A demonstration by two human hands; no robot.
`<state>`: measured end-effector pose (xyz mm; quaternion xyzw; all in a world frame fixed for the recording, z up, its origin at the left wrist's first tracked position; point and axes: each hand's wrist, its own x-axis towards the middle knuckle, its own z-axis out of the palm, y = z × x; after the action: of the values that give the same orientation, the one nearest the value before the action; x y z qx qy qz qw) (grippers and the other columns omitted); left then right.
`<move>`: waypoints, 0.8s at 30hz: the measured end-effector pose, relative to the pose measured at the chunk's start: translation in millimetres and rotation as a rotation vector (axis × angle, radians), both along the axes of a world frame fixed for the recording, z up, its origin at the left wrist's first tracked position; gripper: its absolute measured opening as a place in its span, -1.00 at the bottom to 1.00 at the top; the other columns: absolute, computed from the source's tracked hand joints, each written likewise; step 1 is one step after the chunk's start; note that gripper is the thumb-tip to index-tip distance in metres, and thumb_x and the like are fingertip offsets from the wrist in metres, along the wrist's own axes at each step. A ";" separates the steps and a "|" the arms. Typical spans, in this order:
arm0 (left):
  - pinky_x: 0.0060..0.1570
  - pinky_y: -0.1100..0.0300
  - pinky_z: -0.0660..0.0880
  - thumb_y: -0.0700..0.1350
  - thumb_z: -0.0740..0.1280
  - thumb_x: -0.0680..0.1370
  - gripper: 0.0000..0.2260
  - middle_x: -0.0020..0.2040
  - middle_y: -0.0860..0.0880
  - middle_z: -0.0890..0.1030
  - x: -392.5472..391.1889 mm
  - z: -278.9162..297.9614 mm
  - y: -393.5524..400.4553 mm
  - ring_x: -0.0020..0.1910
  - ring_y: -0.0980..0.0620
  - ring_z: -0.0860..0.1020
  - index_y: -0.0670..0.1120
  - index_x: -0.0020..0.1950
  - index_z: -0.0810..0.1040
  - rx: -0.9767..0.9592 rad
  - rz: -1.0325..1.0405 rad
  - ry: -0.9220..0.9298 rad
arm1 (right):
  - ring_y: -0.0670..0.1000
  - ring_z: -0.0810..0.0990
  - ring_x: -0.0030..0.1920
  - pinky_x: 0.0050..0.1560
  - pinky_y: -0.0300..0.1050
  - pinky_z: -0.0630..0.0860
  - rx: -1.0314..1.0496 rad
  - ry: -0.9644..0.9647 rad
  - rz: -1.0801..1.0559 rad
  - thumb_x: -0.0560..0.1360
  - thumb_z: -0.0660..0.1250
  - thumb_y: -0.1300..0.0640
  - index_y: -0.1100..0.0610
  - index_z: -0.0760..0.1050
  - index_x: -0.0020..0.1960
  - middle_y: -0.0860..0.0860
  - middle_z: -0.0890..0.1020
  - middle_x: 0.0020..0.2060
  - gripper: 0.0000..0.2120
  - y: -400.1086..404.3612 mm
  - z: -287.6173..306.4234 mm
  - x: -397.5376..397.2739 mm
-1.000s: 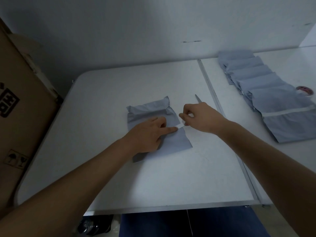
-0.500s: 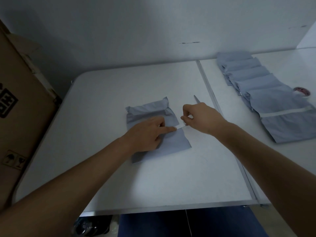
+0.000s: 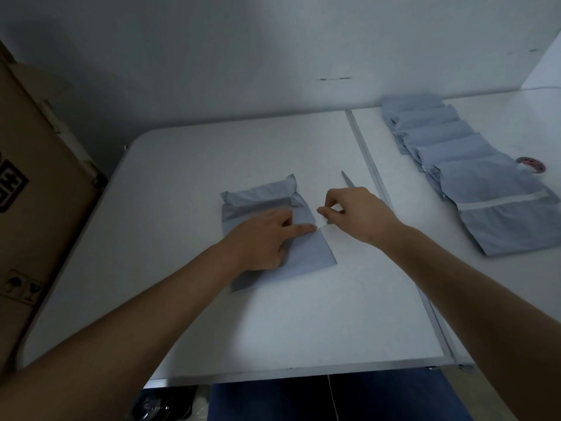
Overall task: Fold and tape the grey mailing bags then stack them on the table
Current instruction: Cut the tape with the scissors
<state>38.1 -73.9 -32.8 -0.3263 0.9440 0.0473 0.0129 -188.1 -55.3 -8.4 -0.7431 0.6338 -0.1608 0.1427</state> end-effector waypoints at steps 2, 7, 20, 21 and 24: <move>-0.07 0.22 0.36 -0.10 0.23 0.51 -0.40 -0.02 0.06 0.26 -2.2 3.0 -0.1 -0.07 0.11 0.26 0.17 0.53 0.18 0.018 0.003 -0.018 | 0.00 0.61 -0.15 -0.12 -0.02 0.57 0.009 -0.053 -0.005 0.56 0.25 -0.12 0.04 0.52 -0.08 -0.03 0.62 -0.18 -0.76 0.4 -2.6 -0.4; -0.23 0.24 0.28 -0.13 0.23 0.54 -0.43 0.16 0.01 0.39 -8.1 12.0 -3.6 -0.06 0.14 0.29 0.19 0.52 0.22 0.053 0.022 -0.076 | -0.03 0.52 -0.19 -0.12 -0.11 0.48 -0.075 -0.056 -0.003 0.58 0.21 -0.14 0.11 0.60 0.00 0.01 0.57 -0.13 -0.65 -0.5 -13.4 2.0; -0.44 0.17 0.46 0.03 0.08 0.56 -0.61 -0.04 0.01 0.58 -15.9 1.3 -1.0 -0.22 0.00 0.56 0.01 0.20 0.61 -0.050 -0.027 0.254 | 0.24 0.46 -0.11 -0.15 -0.05 0.29 -0.270 0.063 -0.370 0.43 0.28 0.33 0.29 0.48 0.03 0.23 0.48 -0.09 -0.82 31.2 -21.1 -37.7; -0.45 0.19 0.43 0.03 0.08 0.55 -0.62 -0.05 0.02 0.57 -15.8 1.1 -0.9 -0.23 0.01 0.55 0.02 0.21 0.61 -0.052 -0.023 0.261 | 0.23 0.45 -0.07 -0.12 -0.04 0.30 -0.196 0.095 -0.365 0.45 0.29 0.28 0.30 0.46 0.05 0.23 0.48 -0.05 -0.82 34.9 -23.8 -41.1; -0.45 0.16 0.43 0.06 0.07 0.56 -0.60 -0.07 0.02 0.54 -15.7 2.5 1.2 -0.22 0.02 0.53 0.04 0.23 0.61 -0.054 0.004 0.255 | 0.20 0.42 0.02 -0.03 -0.03 0.34 -0.094 0.152 -0.338 0.53 0.31 0.14 0.29 0.45 0.11 0.21 0.45 0.04 -0.75 42.4 -25.8 -43.5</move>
<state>22.4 -72.8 -30.3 -0.3196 0.9383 0.0628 -0.1161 -231.6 -12.9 -34.2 -0.6418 0.7504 -0.1555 0.0305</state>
